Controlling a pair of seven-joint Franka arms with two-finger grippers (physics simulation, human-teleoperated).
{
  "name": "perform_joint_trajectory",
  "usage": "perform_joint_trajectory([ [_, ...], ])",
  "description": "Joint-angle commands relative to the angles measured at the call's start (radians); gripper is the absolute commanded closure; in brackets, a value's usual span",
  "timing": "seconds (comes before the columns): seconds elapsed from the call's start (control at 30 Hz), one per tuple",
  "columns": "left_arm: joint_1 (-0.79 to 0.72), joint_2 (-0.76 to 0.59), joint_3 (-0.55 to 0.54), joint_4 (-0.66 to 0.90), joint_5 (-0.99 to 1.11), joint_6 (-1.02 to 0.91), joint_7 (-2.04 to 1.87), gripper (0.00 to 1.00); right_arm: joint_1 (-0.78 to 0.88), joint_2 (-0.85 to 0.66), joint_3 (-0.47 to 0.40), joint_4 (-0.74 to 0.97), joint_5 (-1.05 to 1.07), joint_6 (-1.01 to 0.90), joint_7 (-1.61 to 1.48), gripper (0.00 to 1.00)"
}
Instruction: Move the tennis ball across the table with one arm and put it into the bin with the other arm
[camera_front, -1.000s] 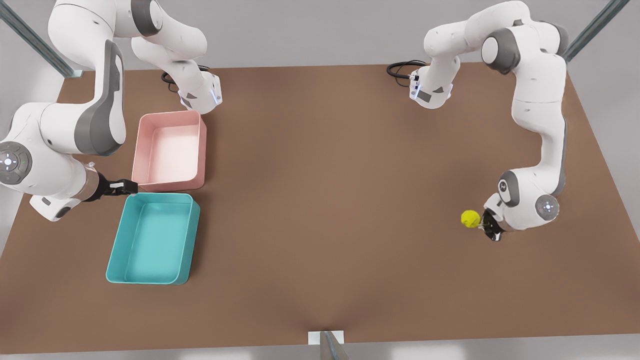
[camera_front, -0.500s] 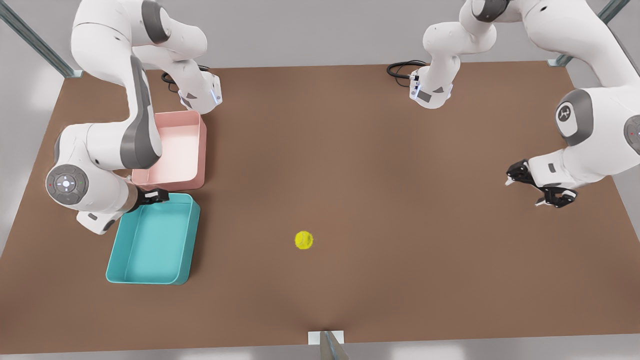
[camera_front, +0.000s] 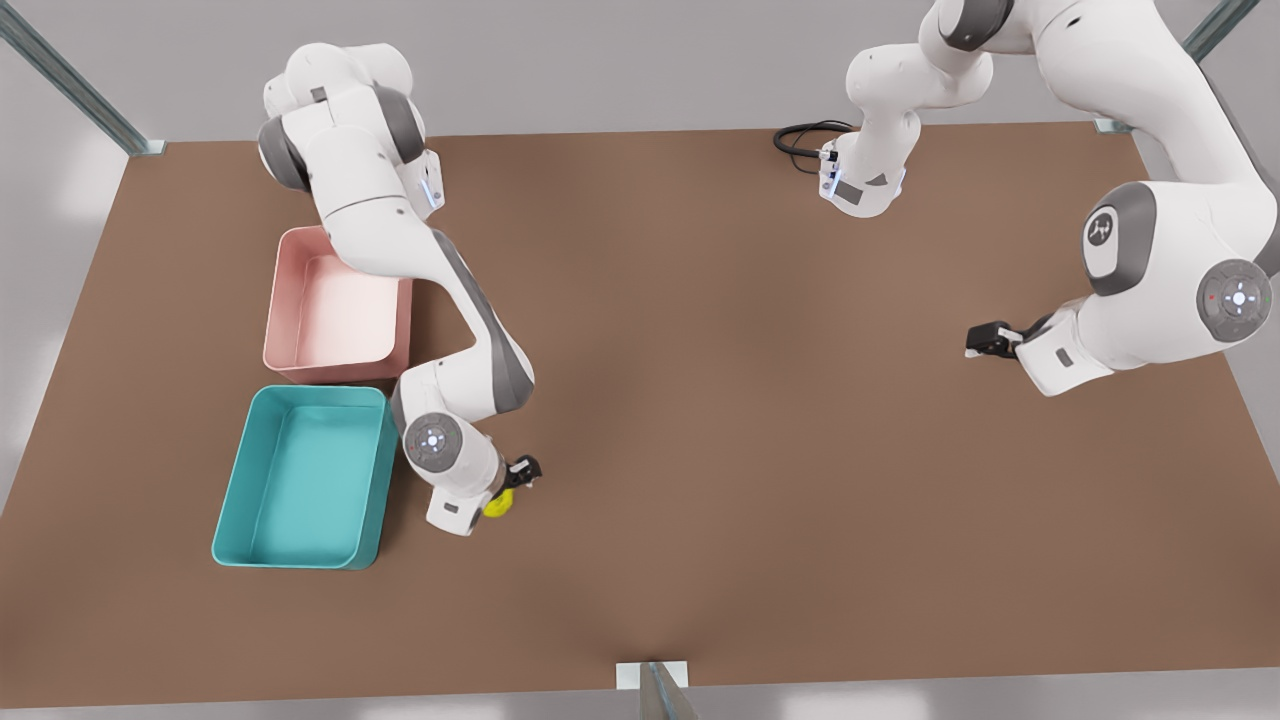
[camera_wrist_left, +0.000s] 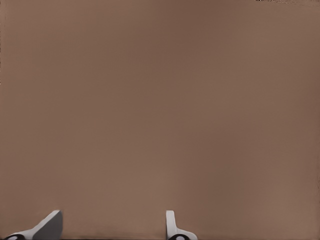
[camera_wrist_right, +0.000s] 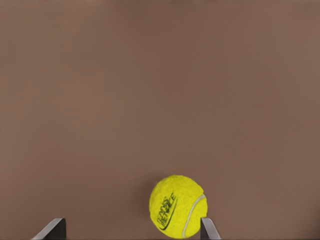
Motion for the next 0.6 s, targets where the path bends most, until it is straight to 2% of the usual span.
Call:
perform_joint_trajectory([
  [0.0,0.000,0.001,0.000,0.000,0.000,-0.023,-0.369,0.00,-0.002,0.032,-0.003,0.008,0.001,0.195,0.085,0.00],
  [0.23,0.000,0.008,0.000,-0.001,0.000,-0.025,-0.369,0.00,-0.022,0.012,-0.033,-0.135,-0.014,0.173,0.080,0.00],
  [0.57,0.000,0.008,0.000,-0.001,0.000,-0.028,-0.369,0.00,-0.011,0.015,-0.033,-0.173,-0.014,0.182,0.088,0.00],
])
